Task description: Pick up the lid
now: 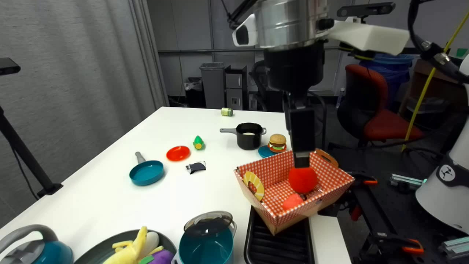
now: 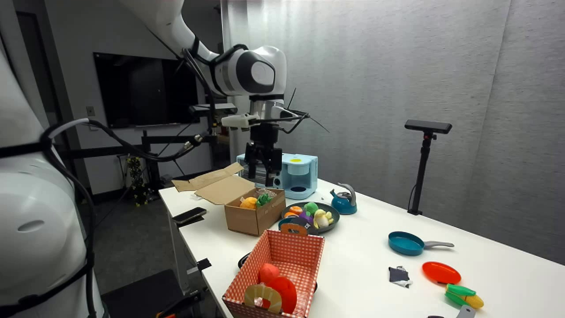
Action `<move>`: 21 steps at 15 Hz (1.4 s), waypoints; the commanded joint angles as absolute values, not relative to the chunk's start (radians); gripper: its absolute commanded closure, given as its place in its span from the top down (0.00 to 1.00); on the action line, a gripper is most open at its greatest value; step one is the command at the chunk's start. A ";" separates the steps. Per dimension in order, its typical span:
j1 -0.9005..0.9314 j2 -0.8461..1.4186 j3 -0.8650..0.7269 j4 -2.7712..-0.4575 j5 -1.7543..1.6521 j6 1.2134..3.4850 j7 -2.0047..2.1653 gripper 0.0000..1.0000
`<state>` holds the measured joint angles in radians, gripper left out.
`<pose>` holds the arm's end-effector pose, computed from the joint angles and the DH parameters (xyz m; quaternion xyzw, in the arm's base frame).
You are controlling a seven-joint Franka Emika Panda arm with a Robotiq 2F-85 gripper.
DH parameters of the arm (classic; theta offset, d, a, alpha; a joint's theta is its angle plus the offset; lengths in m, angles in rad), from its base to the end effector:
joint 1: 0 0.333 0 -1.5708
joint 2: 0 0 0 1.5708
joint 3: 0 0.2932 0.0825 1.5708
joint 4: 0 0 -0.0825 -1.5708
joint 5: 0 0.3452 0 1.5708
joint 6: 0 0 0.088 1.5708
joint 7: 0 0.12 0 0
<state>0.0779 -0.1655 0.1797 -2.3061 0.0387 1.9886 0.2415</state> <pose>0.4219 0.1147 0.3859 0.9970 -0.0035 -0.0753 0.0167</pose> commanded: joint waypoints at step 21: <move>0.144 0.360 0.149 -1.997 -0.075 2.220 0.044 1.00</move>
<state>0.1230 0.3094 0.1678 -2.0457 -0.0497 2.2069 0.0771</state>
